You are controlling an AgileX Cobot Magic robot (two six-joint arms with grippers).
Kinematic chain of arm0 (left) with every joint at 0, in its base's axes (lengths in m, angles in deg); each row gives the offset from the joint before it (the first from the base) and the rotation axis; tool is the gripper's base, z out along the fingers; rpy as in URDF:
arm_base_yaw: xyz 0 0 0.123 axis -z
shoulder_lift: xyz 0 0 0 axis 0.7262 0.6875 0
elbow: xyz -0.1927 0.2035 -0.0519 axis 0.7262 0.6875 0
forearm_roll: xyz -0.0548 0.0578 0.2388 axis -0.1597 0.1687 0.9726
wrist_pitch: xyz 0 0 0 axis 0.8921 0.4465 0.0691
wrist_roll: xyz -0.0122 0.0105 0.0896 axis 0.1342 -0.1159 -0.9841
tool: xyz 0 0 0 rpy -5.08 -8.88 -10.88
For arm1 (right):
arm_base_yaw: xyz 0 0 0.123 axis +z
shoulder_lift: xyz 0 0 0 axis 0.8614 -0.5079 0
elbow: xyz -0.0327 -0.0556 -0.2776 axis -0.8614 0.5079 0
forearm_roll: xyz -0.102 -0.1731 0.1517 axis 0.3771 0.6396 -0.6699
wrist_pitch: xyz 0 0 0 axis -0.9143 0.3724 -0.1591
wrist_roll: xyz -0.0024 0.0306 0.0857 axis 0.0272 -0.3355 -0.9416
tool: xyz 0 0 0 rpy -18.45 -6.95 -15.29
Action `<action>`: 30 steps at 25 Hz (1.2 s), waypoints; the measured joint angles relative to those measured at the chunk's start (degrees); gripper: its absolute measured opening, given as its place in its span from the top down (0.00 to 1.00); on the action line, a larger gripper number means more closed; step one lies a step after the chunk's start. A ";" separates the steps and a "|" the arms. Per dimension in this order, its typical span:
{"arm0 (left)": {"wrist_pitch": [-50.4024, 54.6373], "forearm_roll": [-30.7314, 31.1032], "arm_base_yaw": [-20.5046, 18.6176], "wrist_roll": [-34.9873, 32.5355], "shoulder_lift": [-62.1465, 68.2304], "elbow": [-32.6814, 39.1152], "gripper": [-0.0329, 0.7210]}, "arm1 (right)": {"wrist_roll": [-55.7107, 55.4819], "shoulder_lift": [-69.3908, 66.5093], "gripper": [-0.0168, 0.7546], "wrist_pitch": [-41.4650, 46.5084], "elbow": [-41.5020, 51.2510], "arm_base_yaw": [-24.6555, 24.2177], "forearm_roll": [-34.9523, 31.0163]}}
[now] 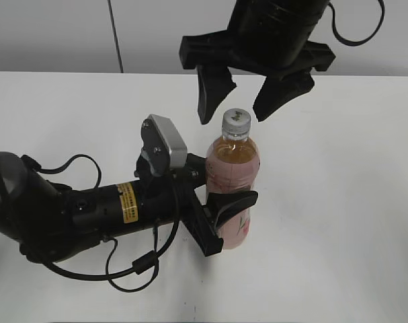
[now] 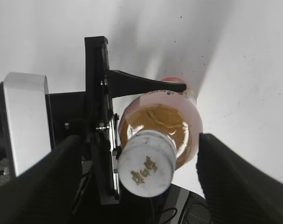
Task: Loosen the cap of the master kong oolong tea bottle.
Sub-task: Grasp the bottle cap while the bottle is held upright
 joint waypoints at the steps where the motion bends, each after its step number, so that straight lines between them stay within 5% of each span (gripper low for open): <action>1: 0.00 0.00 0.00 0.00 0.00 0.00 0.45 | 0.00 0.00 0.23 0.00 0.09 0.00 0.00; 11: 0.00 0.00 0.00 0.00 0.00 0.00 0.45 | -0.05 0.00 0.45 0.05 0.08 0.00 0.00; 30: 0.00 0.00 0.00 0.00 0.00 0.00 0.45 | -0.05 0.00 0.47 0.05 0.08 0.00 -0.37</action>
